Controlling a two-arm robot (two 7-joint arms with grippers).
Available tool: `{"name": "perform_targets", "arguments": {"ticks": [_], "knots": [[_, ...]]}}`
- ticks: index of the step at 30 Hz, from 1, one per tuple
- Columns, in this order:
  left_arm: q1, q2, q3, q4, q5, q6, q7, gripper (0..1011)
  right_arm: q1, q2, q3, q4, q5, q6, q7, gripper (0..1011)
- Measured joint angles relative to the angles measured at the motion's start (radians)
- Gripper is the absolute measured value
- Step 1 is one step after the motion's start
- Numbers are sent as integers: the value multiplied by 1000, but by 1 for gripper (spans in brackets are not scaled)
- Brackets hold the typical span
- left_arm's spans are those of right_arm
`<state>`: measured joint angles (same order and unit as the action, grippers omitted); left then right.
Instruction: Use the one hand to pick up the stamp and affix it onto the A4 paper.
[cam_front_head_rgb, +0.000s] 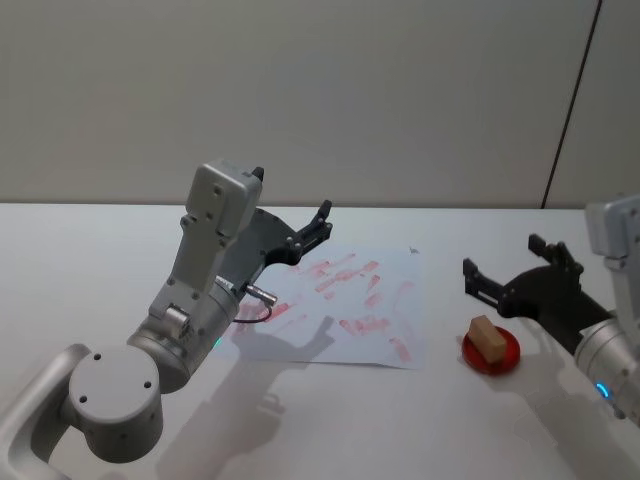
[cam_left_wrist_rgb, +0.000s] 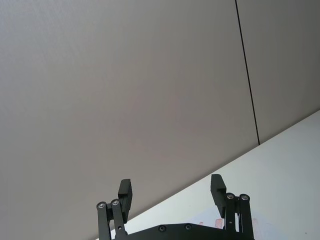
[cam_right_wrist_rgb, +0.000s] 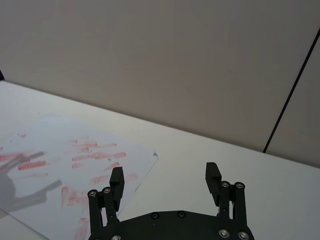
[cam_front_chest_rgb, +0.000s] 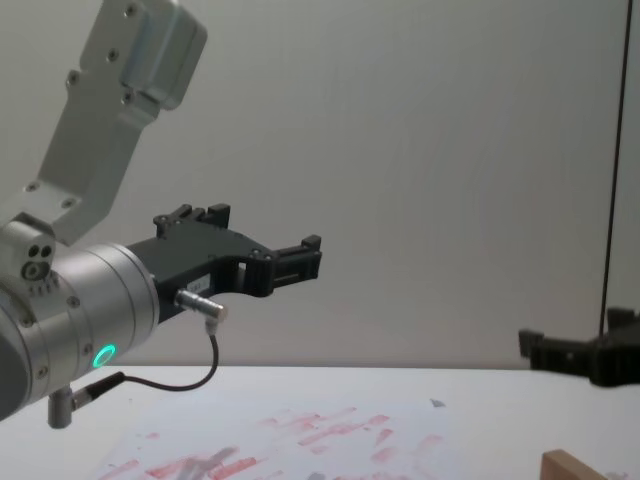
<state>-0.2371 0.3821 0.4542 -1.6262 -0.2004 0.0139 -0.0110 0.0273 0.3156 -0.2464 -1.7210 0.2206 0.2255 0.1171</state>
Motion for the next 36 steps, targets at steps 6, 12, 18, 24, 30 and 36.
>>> {"name": "perform_targets", "arguments": {"ticks": [6, 12, 18, 24, 30, 36], "knots": [[0, 0, 0, 0, 0, 0, 0, 1003, -17, 9, 9, -19, 28, -80, -21, 1001], [0, 0, 0, 0, 0, 0, 0, 1002, -33, 18, 16, -36, 53, -150, -40, 1001], [0, 0, 0, 0, 0, 0, 0, 1003, -41, 22, 21, -44, 65, -187, -49, 1001], [0, 0, 0, 0, 0, 0, 0, 1002, -42, 22, 21, -46, 67, -191, -51, 1001], [0, 0, 0, 0, 0, 0, 0, 1002, -42, 22, 21, -46, 67, -192, -51, 1001], [0, 0, 0, 0, 0, 0, 0, 1003, -42, 22, 21, -46, 67, -192, -51, 1001]]}}
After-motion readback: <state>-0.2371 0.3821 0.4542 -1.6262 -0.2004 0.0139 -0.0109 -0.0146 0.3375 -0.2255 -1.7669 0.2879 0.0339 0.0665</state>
